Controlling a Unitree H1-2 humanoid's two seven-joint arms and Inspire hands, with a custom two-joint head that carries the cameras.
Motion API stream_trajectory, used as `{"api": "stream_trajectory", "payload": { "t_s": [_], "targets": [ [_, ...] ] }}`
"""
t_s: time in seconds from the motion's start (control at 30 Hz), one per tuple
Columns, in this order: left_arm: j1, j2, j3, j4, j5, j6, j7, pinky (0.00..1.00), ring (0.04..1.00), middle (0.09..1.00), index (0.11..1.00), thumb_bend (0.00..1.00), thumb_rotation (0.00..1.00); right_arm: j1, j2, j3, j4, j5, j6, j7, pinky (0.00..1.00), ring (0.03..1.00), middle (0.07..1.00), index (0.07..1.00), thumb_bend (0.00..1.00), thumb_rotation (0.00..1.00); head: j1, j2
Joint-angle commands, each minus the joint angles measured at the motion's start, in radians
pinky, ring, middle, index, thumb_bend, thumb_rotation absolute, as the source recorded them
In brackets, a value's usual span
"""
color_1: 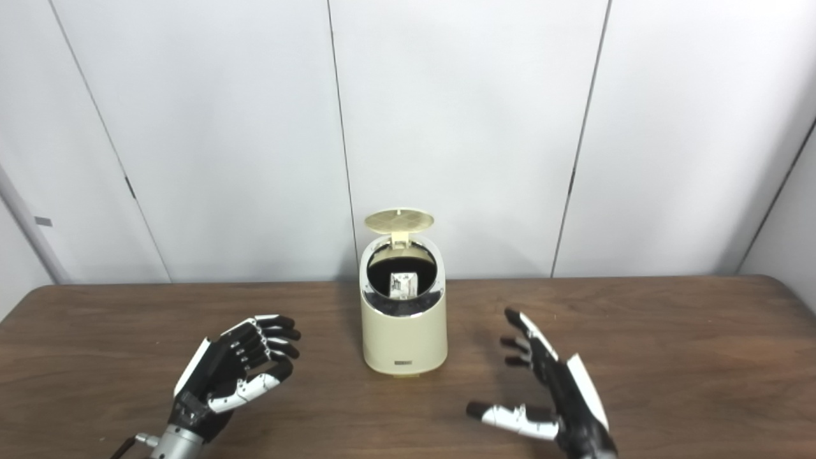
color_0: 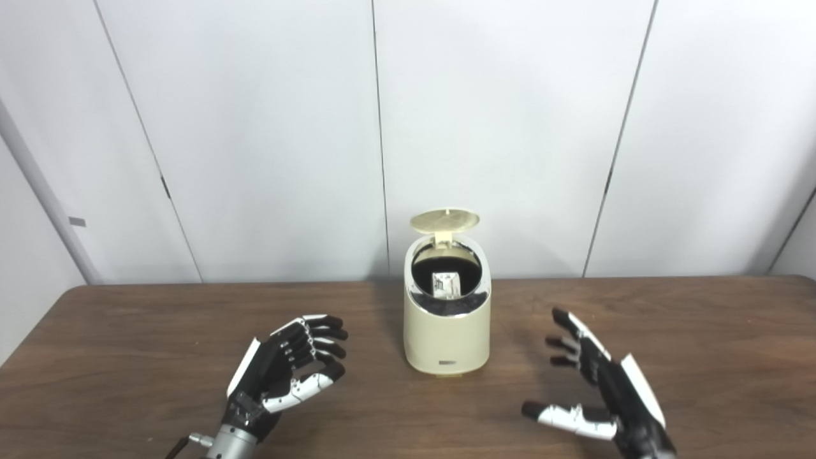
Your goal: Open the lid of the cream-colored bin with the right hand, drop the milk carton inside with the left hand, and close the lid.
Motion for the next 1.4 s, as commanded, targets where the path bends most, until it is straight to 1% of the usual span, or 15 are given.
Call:
{"api": "stream_trajectory", "payload": {
  "t_s": [0.0,0.03,0.13,0.23,0.3,0.33,0.43,0.53,0.6,0.7,0.8,1.0,1.1,1.2,1.37],
  "targets": [
    [0.009,-0.018,-0.007,0.033,-0.005,-0.046,0.002,0.48,0.577,0.662,0.699,0.68,0.17,-0.099,-0.036,-0.024,-0.026,-0.028,0.001,-0.012,0.79,0.862,0.938,0.907,0.76,0.36,-0.005,-0.001],
    [0.01,-0.02,-0.007,0.036,-0.004,-0.049,0.001,0.48,0.578,0.664,0.702,0.68,0.16,-0.113,-0.043,-0.025,-0.024,-0.044,0.005,-0.016,0.78,0.856,0.931,0.901,0.75,0.38,-0.006,-0.002],
    [0.013,-0.029,-0.005,0.05,-0.021,-0.053,-0.007,0.48,0.583,0.668,0.708,0.68,0.15,-0.196,-0.066,-0.032,-0.039,-0.07,0.062,-0.005,0.77,0.85,0.915,0.877,0.74,0.42,-0.012,-0.007],
    [0.016,-0.035,-0.003,0.062,-0.014,-0.064,-0.003,0.48,0.585,0.668,0.707,0.69,0.17,-0.271,-0.09,-0.024,-0.059,-0.106,0.103,0.006,0.69,0.823,0.895,0.863,0.72,0.42,-0.017,-0.011],
    [0.018,-0.04,-0.003,0.065,-0.013,-0.064,0.0,0.49,0.588,0.668,0.704,0.69,0.16,-0.318,-0.112,-0.016,-0.08,-0.121,0.132,0.032,0.68,0.813,0.889,0.865,0.7,0.42,-0.021,-0.015],
    [0.019,-0.043,-0.003,0.067,-0.011,-0.064,0.001,0.49,0.589,0.668,0.704,0.69,0.16,-0.336,-0.118,-0.015,-0.092,-0.123,0.156,0.046,0.68,0.812,0.889,0.865,0.7,0.42,-0.022,-0.016],
    [0.022,-0.052,-0.001,0.072,-0.015,-0.064,0.002,0.5,0.59,0.668,0.701,0.68,0.15,-0.39,-0.132,-0.002,-0.139,-0.141,0.273,0.101,0.67,0.817,0.905,0.875,0.69,0.44,-0.025,-0.017],
    [0.027,-0.059,-0.003,0.073,-0.026,-0.058,-0.007,0.51,0.599,0.676,0.705,0.68,0.14,-0.435,-0.158,0.022,-0.151,-0.161,0.316,0.144,0.67,0.838,0.913,0.883,0.67,0.43,-0.028,-0.017],
    [0.029,-0.063,-0.006,0.08,-0.018,-0.067,-0.006,0.52,0.601,0.677,0.708,0.67,0.13,-0.458,-0.17,0.036,-0.148,-0.169,0.329,0.161,0.67,0.846,0.912,0.88,0.67,0.41,-0.027,-0.017],
    [0.028,-0.066,-0.009,0.094,0.008,-0.088,0.003,0.51,0.603,0.679,0.716,0.65,0.12,-0.499,-0.201,0.074,-0.125,-0.212,0.31,0.185,0.66,0.838,0.897,0.879,0.67,0.44,-0.025,-0.016],
    [0.027,-0.071,-0.01,0.102,0.015,-0.093,0.011,0.51,0.601,0.676,0.712,0.66,0.13,-0.532,-0.218,0.098,-0.105,-0.217,0.309,0.212,0.71,0.853,0.893,0.88,0.67,0.45,-0.02,-0.016],
    [0.03,-0.074,-0.013,0.104,0.021,-0.093,0.012,0.51,0.602,0.683,0.714,0.65,0.12,-0.597,-0.248,0.159,-0.058,-0.27,0.293,0.267,0.78,0.886,0.904,0.889,0.7,0.58,-0.014,-0.012],
    [0.032,-0.075,-0.013,0.107,0.035,-0.094,0.024,0.51,0.6,0.678,0.711,0.65,0.12,-0.621,-0.253,0.185,-0.062,-0.289,0.324,0.315,0.8,0.91,0.916,0.906,0.7,0.63,-0.014,-0.013],
    [0.03,-0.076,-0.013,0.113,0.04,-0.098,0.021,0.51,0.599,0.678,0.712,0.64,0.1,-0.651,-0.252,0.215,-0.068,-0.312,0.364,0.37,0.8,0.936,0.932,0.92,0.7,0.63,-0.014,-0.012],
    [0.031,-0.081,-0.013,0.111,0.041,-0.096,0.018,0.5,0.593,0.678,0.712,0.63,0.07,-0.693,-0.262,0.269,-0.057,-0.347,0.365,0.448,0.82,0.967,0.939,0.917,0.73,0.67,-0.011,-0.011]
  ]
}}
